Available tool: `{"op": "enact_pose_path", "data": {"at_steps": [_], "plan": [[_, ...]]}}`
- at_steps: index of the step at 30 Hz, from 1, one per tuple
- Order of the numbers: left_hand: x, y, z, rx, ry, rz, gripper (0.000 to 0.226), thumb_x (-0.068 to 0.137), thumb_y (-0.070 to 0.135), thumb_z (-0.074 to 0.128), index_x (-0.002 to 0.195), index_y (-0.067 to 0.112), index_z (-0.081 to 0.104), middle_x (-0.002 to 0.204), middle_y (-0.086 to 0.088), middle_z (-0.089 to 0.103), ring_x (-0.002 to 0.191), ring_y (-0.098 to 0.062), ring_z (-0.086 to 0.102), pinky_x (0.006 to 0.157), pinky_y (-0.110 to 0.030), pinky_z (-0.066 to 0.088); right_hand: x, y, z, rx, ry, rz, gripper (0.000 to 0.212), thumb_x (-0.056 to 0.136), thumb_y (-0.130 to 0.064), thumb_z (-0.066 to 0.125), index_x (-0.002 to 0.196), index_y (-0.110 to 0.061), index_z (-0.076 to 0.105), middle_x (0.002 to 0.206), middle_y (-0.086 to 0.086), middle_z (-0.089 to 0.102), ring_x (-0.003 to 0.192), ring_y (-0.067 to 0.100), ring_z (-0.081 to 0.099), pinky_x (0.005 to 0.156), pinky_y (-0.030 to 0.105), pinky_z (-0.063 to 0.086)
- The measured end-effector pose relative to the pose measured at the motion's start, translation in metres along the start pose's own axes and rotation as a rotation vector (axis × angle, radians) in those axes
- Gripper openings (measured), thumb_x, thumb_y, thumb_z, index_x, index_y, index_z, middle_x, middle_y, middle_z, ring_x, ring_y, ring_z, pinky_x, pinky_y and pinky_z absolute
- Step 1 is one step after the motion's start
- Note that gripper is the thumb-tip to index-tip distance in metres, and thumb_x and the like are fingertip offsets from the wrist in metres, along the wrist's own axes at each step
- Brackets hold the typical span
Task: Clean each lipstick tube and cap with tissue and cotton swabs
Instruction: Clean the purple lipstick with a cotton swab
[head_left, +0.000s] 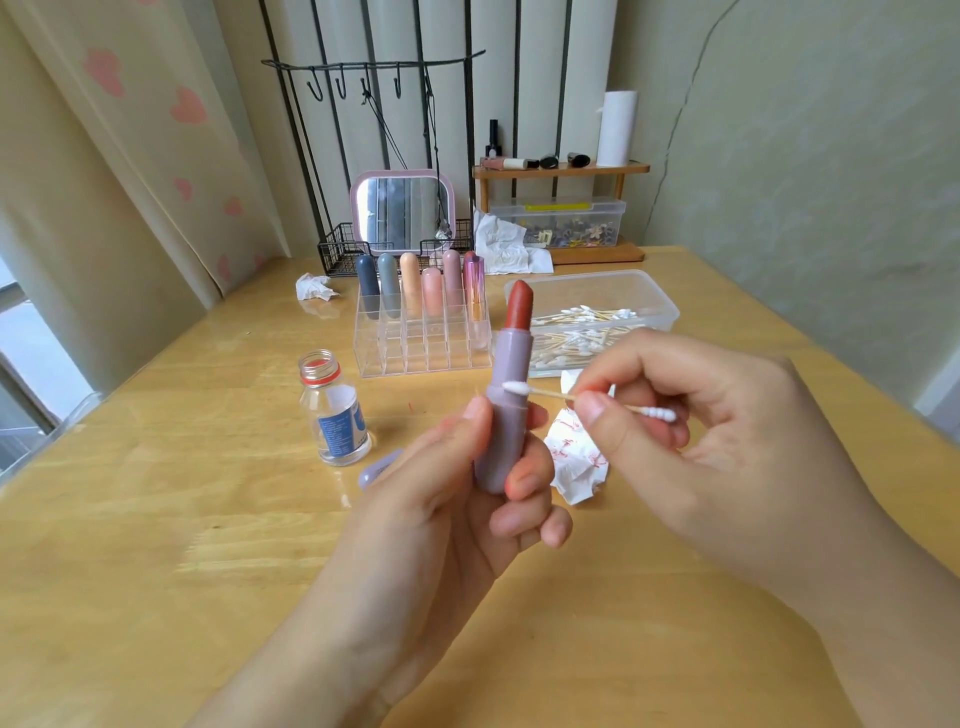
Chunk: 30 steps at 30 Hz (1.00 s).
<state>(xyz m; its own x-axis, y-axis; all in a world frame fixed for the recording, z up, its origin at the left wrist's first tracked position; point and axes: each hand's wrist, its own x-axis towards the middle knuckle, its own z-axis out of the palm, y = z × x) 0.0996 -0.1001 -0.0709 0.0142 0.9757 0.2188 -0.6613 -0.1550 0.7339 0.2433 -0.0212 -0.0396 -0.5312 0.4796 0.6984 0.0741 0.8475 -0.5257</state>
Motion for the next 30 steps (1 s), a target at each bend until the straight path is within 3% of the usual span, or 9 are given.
{"op": "enact_pose_path", "data": {"at_steps": [3, 9, 12, 20, 24, 27, 30], "plan": [[-0.001, 0.0, 0.0, 0.065, 0.013, 0.032, 0.01, 0.081, 0.021, 0.061, 0.076, 0.013, 0.06, 0.063, -0.002, 0.042, 0.049, -0.012, 0.033, 0.057, -0.028, 0.045, 0.001, 0.0, 0.0, -0.009, 0.002, -0.005, 0.014, 0.082, -0.025, 0.056, 0.071, -0.018, 0.062, 0.05, 0.004, 0.04, 0.047, 0.011, 0.038, 0.047, 0.011, 0.031], [0.001, -0.004, -0.002, 0.114, 0.017, 0.039, 0.024, 0.081, 0.027, 0.067, 0.092, 0.006, 0.067, 0.07, -0.005, 0.054, 0.054, -0.015, 0.047, 0.061, -0.031, 0.049, 0.002, 0.0, 0.0, -0.034, 0.064, 0.007, 0.012, 0.084, -0.026, 0.055, 0.075, -0.02, 0.061, 0.052, 0.004, 0.048, 0.051, 0.01, 0.042, 0.05, 0.008, 0.032], [0.002, -0.005, 0.0, 0.143, 0.072, 0.033, 0.023, 0.087, 0.026, 0.055, 0.086, 0.009, 0.071, 0.066, -0.004, 0.052, 0.051, -0.014, 0.044, 0.058, -0.03, 0.049, 0.002, 0.001, -0.001, -0.036, 0.107, 0.014, 0.011, 0.085, -0.027, 0.055, 0.078, -0.021, 0.061, 0.053, 0.004, 0.049, 0.052, 0.013, 0.042, 0.05, 0.009, 0.032], [0.001, -0.003, 0.005, 0.163, 0.13, 0.066, 0.028, 0.084, 0.027, 0.05, 0.084, 0.007, 0.07, 0.065, -0.004, 0.049, 0.05, -0.014, 0.042, 0.056, -0.029, 0.048, 0.001, -0.002, -0.001, -0.043, 0.006, -0.005, 0.014, 0.079, -0.024, 0.056, 0.067, -0.018, 0.059, 0.05, 0.003, 0.037, 0.046, 0.009, 0.033, 0.048, 0.006, 0.026], [-0.002, -0.002, 0.006, 0.361, 0.185, 0.132, 0.016, 0.084, 0.025, 0.054, 0.082, 0.011, 0.061, 0.069, -0.003, 0.051, 0.057, -0.014, 0.046, 0.06, -0.025, 0.047, -0.001, -0.004, 0.006, -0.032, 0.016, 0.001, 0.013, 0.081, -0.014, 0.063, 0.068, -0.016, 0.061, 0.047, 0.001, 0.04, 0.043, 0.005, 0.035, 0.046, 0.001, 0.029], [-0.003, -0.005, 0.002, 0.504, 0.215, 0.171, 0.013, 0.081, 0.028, 0.062, 0.083, 0.016, 0.059, 0.072, -0.002, 0.054, 0.062, -0.016, 0.053, 0.063, -0.023, 0.048, -0.002, -0.005, 0.01, -0.126, 0.023, -0.025, 0.013, 0.081, -0.019, 0.062, 0.069, -0.018, 0.061, 0.05, 0.0, 0.041, 0.044, 0.006, 0.035, 0.047, 0.007, 0.027], [-0.003, -0.004, 0.001, 0.543, 0.26, 0.214, 0.019, 0.074, 0.036, 0.065, 0.082, 0.02, 0.059, 0.072, 0.002, 0.056, 0.063, -0.014, 0.055, 0.063, -0.025, 0.049, -0.001, -0.005, 0.004, -0.098, 0.048, -0.011, 0.014, 0.077, -0.021, 0.058, 0.064, -0.018, 0.057, 0.049, 0.003, 0.038, 0.043, 0.006, 0.033, 0.047, 0.005, 0.027]]}}
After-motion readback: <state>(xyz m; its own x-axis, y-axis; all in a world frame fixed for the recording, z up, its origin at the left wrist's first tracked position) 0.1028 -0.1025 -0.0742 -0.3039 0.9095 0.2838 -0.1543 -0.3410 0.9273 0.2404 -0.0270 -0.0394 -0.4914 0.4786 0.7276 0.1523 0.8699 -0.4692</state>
